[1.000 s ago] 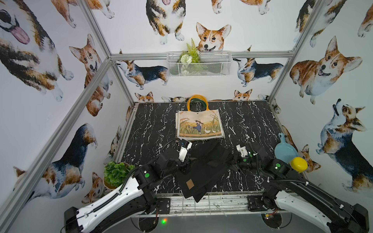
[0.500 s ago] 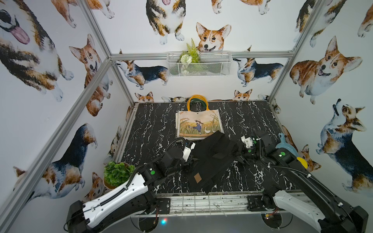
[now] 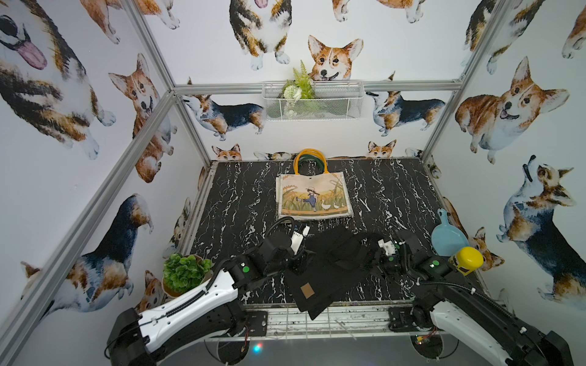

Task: Put away the canvas bag
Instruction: Place the canvas bag at the center of the board.

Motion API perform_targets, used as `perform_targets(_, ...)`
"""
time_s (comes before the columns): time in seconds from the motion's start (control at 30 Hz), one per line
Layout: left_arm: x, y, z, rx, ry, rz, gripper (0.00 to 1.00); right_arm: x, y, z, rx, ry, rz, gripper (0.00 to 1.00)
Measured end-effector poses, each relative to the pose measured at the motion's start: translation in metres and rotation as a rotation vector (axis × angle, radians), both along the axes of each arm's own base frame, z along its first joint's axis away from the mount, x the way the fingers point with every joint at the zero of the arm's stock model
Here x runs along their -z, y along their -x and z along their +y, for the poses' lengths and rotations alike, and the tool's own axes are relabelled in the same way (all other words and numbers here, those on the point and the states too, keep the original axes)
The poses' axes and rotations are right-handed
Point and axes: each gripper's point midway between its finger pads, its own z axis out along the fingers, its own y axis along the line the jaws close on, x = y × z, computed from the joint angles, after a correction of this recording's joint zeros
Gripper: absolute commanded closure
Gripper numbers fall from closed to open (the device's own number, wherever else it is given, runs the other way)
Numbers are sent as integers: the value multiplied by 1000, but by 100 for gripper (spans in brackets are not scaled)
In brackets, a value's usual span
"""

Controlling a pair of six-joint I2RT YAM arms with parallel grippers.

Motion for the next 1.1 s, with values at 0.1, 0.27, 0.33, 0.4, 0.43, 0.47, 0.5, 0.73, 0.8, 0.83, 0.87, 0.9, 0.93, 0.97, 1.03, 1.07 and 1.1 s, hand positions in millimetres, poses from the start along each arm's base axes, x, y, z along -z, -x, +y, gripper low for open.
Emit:
perform_targets(0.1,9,-2,-6,10,-19,24,50,-2,-2,-12,55,-11,-8,100)
perform_targets(0.27,12,-7,-14,16,-31,40,50,-9,-11,-35,174,-14,-12,88)
perform_targets(0.33,9,-10,-15,9,-30,39,50,-11,-13,-44,192,20,5,71)
perform_targets(0.4,6,-16,-14,-8,-31,31,49,-14,-13,-49,175,67,9,56)
perform_targets(0.43,6,-19,-13,-15,-31,30,49,-16,-13,-51,167,93,7,51)
perform_targets(0.47,6,-21,-11,-21,-35,30,49,-19,-15,-55,158,125,1,44)
perform_targets(0.5,7,-23,-10,-30,-38,32,49,-24,-17,-60,152,168,-10,38)
perform_targets(0.73,26,-34,-3,-58,-76,70,48,-51,-21,-91,137,380,-136,17)
perform_targets(0.8,40,-35,-2,-60,-97,98,49,-51,-16,-96,135,398,-148,20)
perform_targets(0.83,47,-37,-3,-61,-106,114,48,-47,-12,-96,134,395,-149,21)
perform_targets(0.87,52,-40,-4,-64,-117,127,48,-42,-7,-96,131,389,-141,22)
perform_targets(0.9,59,-45,-5,-71,-133,145,49,-34,0,-96,131,381,-118,24)
perform_targets(0.93,65,-49,-6,-80,-149,159,49,-28,7,-95,135,366,-97,25)
perform_targets(0.97,67,-54,-8,-84,-159,168,50,-24,11,-94,134,354,-86,26)
perform_targets(1.03,70,-66,-13,-104,-178,171,50,-16,21,-89,132,314,-61,28)
perform_targets(1.07,71,-73,-14,-119,-187,168,50,-14,25,-87,126,300,-55,28)
perform_targets(1.1,70,-81,-14,-139,-199,158,49,-12,29,-84,123,279,-49,28)
